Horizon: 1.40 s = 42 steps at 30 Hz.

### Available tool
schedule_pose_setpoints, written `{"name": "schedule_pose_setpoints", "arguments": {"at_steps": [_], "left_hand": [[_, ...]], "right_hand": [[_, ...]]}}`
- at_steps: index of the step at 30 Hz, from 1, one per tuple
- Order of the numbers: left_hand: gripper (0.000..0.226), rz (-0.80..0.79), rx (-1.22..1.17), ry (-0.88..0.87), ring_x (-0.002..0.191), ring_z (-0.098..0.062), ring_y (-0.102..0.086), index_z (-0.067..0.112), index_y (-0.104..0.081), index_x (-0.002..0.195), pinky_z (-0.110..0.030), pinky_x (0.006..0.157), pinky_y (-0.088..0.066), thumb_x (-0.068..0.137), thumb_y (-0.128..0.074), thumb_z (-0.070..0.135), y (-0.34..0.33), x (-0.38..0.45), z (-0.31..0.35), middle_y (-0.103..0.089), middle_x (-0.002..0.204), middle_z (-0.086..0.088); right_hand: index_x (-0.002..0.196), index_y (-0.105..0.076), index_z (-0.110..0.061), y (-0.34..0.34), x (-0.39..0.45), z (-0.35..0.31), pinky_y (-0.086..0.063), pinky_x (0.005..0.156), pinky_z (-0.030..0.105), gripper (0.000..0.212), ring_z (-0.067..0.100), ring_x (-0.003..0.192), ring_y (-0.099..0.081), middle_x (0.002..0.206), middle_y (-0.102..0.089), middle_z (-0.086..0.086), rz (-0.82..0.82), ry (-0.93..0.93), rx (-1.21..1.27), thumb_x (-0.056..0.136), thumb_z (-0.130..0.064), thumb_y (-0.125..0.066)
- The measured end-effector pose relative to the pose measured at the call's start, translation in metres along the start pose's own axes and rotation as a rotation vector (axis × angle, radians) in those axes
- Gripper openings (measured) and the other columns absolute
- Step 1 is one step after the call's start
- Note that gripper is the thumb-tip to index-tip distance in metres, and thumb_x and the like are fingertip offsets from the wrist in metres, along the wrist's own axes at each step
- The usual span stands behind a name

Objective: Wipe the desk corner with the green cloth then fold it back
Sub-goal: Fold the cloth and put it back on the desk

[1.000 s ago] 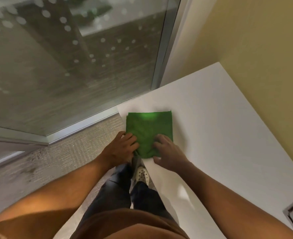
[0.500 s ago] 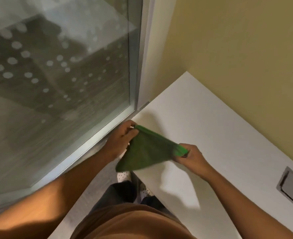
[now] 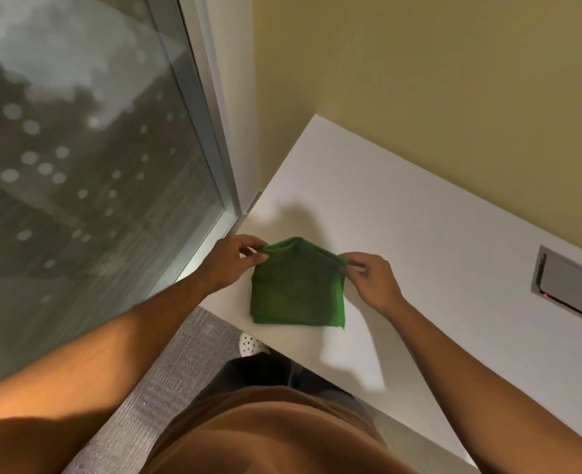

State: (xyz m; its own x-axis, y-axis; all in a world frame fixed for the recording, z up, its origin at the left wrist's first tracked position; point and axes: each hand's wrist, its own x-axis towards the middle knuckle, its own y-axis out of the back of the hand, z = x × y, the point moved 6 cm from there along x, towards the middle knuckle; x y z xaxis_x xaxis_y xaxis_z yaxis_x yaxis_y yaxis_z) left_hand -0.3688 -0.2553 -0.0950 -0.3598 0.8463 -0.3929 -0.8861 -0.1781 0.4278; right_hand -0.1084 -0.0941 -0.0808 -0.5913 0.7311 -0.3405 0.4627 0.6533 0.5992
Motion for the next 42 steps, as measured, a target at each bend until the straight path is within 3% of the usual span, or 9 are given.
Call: {"name": "schedule_pose_setpoints", "arguments": {"at_steps": [4, 10, 15, 21, 24, 28, 33, 38, 42], "left_hand": [[0.017, -0.083, 0.3, -0.327, 0.098, -0.003, -0.063, 0.024, -0.081, 0.111, -0.01, 0.08, -0.05, 0.094, -0.08, 0.021, -0.011, -0.032, 0.003, -0.066, 0.116, 0.01], [0.024, -0.182, 0.777, -0.538, 0.12, -0.036, -0.066, 0.018, -0.083, 0.117, -0.05, 0.09, -0.062, 0.093, -0.08, 0.016, -0.041, -0.069, -0.019, -0.065, 0.142, -0.018], [0.024, -0.162, 0.769, -0.448, 0.136, -0.033, -0.053, 0.014, -0.081, 0.105, -0.051, 0.101, -0.053, 0.09, -0.068, 0.026, -0.047, -0.063, -0.025, -0.06, 0.146, -0.015], [0.057, -0.115, 0.717, -0.154, 0.125, -0.03, -0.058, 0.016, -0.055, 0.146, -0.047, 0.105, -0.049, 0.099, -0.066, 0.047, -0.063, -0.017, -0.013, -0.063, 0.139, -0.01], [0.048, -0.18, 0.811, -0.062, 0.119, -0.028, -0.055, 0.02, -0.068, 0.13, -0.042, 0.095, -0.046, 0.091, -0.072, 0.049, -0.068, 0.001, -0.006, -0.071, 0.118, -0.005], [0.019, -0.31, 0.469, 0.122, 0.092, -0.021, -0.065, 0.016, -0.075, 0.098, -0.023, 0.067, -0.043, 0.085, -0.078, 0.029, -0.074, 0.009, 0.005, -0.072, 0.095, -0.001], [0.003, -0.2, -0.142, 0.315, 0.082, -0.021, -0.068, 0.015, -0.071, 0.096, -0.026, 0.064, -0.054, 0.095, -0.074, 0.013, -0.091, 0.008, 0.033, -0.071, 0.092, -0.008], [0.02, -0.175, -0.818, 0.448, 0.085, -0.027, -0.081, -0.005, -0.074, 0.115, -0.03, 0.067, -0.065, 0.097, -0.068, 0.004, -0.162, 0.008, 0.085, -0.081, 0.105, -0.024], [0.032, -0.302, -0.935, 0.447, 0.107, -0.035, -0.077, 0.003, -0.07, 0.131, -0.047, 0.083, -0.068, 0.099, -0.067, 0.005, -0.227, 0.027, 0.134, -0.077, 0.126, -0.022]], "right_hand": [[0.112, -0.084, -0.021, 0.0, -0.036, 0.017, -0.05, 0.108, 0.03, 0.026, 0.013, 0.122, -0.067, 0.129, -0.074, -0.002, -0.022, 0.19, -0.052, 0.098, -0.004, -0.071], [0.114, -0.084, -0.016, -0.023, -0.063, 0.046, -0.046, 0.109, 0.027, 0.027, 0.021, 0.129, -0.059, 0.147, -0.059, 0.015, -0.189, 0.222, -0.199, 0.098, -0.005, -0.064], [0.105, -0.084, -0.013, -0.028, -0.056, 0.036, -0.048, 0.111, 0.038, 0.029, 0.034, 0.138, -0.053, 0.145, -0.062, 0.013, -0.155, 0.198, -0.406, 0.096, -0.007, -0.057], [0.156, -0.048, -0.014, -0.046, -0.016, 0.012, -0.038, 0.118, 0.042, 0.057, 0.033, 0.14, -0.047, 0.155, -0.053, 0.007, -0.27, 0.132, -0.507, 0.103, -0.031, -0.062], [0.147, -0.057, -0.023, -0.054, 0.0, 0.017, -0.044, 0.106, 0.041, 0.056, 0.03, 0.129, -0.05, 0.136, -0.062, 0.002, -0.327, 0.064, -0.642, 0.096, -0.042, -0.07], [0.107, -0.076, -0.02, -0.036, -0.002, 0.033, -0.042, 0.077, 0.028, 0.026, 0.023, 0.104, -0.057, 0.101, -0.062, -0.001, -0.306, 0.027, -0.448, 0.086, -0.036, -0.072], [0.086, -0.072, -0.02, 0.019, -0.031, 0.072, -0.052, 0.069, 0.029, 0.012, 0.015, 0.079, -0.065, 0.083, -0.069, 0.0, -0.211, -0.177, 0.246, 0.082, -0.027, -0.082], [0.12, -0.072, -0.01, 0.082, -0.068, 0.127, -0.065, 0.087, 0.044, 0.032, 0.032, 0.113, -0.074, 0.121, -0.078, 0.012, -0.052, -0.357, 0.994, 0.092, -0.021, -0.082], [0.134, -0.067, -0.014, 0.135, -0.085, 0.175, -0.062, 0.096, 0.052, 0.04, 0.034, 0.124, -0.071, 0.133, -0.074, 0.012, 0.078, -0.407, 1.142, 0.096, -0.021, -0.076]]}}
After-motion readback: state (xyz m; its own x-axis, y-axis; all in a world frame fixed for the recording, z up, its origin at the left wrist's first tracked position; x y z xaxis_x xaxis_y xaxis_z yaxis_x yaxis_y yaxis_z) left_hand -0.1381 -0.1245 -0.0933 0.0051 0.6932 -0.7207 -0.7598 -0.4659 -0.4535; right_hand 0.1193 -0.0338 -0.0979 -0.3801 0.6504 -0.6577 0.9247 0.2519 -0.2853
